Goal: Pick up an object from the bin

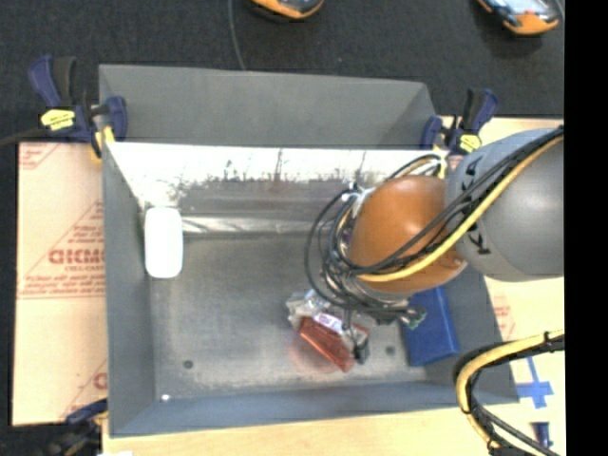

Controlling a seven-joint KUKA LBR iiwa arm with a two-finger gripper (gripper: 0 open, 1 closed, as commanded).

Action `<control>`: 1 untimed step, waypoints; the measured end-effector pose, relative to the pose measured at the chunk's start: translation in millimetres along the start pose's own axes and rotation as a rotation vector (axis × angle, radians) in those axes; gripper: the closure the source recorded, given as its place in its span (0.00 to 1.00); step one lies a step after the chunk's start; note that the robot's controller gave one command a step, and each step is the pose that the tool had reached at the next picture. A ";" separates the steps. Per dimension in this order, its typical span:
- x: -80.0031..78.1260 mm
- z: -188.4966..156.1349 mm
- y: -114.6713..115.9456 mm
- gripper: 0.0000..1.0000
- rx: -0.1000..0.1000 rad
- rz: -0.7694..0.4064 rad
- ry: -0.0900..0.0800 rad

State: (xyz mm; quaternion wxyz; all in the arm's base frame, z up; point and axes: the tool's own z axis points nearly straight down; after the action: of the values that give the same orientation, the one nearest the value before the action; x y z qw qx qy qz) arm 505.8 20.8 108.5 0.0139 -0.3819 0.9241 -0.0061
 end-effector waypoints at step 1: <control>-3.3 -54.3 -9.3 1.00 -0.003 0.056 0.002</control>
Offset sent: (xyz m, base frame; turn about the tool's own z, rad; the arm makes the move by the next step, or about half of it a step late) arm 0.0012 -0.0084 0.0755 0.0837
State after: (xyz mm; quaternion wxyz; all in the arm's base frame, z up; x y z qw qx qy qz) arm 513.1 16.6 163.0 0.0124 -0.3560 0.9344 -0.0046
